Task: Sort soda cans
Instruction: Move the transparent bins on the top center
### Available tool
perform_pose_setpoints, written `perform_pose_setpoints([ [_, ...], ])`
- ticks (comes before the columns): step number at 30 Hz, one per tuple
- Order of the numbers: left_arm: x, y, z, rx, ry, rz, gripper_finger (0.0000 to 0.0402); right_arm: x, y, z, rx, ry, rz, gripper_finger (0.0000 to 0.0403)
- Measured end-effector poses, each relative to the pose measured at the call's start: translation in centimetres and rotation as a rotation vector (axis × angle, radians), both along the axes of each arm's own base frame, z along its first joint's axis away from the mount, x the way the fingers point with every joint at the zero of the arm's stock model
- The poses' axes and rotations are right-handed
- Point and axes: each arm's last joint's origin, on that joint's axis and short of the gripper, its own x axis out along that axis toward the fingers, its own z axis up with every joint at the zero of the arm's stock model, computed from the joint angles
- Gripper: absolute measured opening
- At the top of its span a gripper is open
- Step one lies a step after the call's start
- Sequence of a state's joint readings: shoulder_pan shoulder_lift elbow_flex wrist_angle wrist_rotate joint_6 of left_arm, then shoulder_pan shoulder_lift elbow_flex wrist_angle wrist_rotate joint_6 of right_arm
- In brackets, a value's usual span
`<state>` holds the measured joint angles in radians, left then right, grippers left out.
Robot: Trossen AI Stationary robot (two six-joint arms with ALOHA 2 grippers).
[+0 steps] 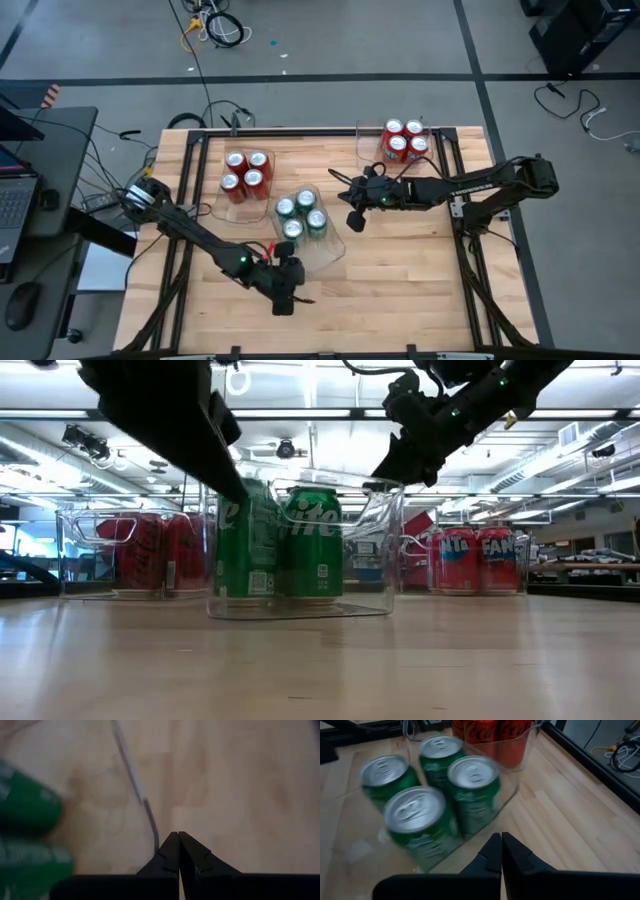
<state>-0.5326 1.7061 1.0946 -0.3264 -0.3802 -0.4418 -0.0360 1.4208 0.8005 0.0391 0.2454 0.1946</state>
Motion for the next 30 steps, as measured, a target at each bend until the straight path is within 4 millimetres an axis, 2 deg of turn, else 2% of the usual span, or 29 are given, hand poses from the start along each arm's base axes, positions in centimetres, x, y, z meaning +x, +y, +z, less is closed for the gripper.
perform_pose_setpoints([
  [12,-2.2,1.6,-1.0,0.182,0.138,0.262,0.0000,-0.5,0.5,-0.8,0.020,0.094,0.002,0.0000],
  [15,-2.9,2.3,-0.8,0.253,0.143,0.334,0.0000,-0.7,1.5,-1.1,0.043,0.125,0.020,0.0000],
  [20,-4.3,3.4,1.0,0.321,0.100,0.418,0.0000,-1.0,3.8,-1.2,0.048,0.146,0.090,0.0000],
  [25,-4.9,3.0,3.1,0.257,0.017,0.367,0.0000,-1.5,4.7,-2.5,0.061,0.101,0.066,0.0000],
  [30,-3.6,1.0,4.4,0.130,-0.108,0.191,0.0000,-1.8,4.5,-4.3,0.097,0.046,0.042,0.0000],
])
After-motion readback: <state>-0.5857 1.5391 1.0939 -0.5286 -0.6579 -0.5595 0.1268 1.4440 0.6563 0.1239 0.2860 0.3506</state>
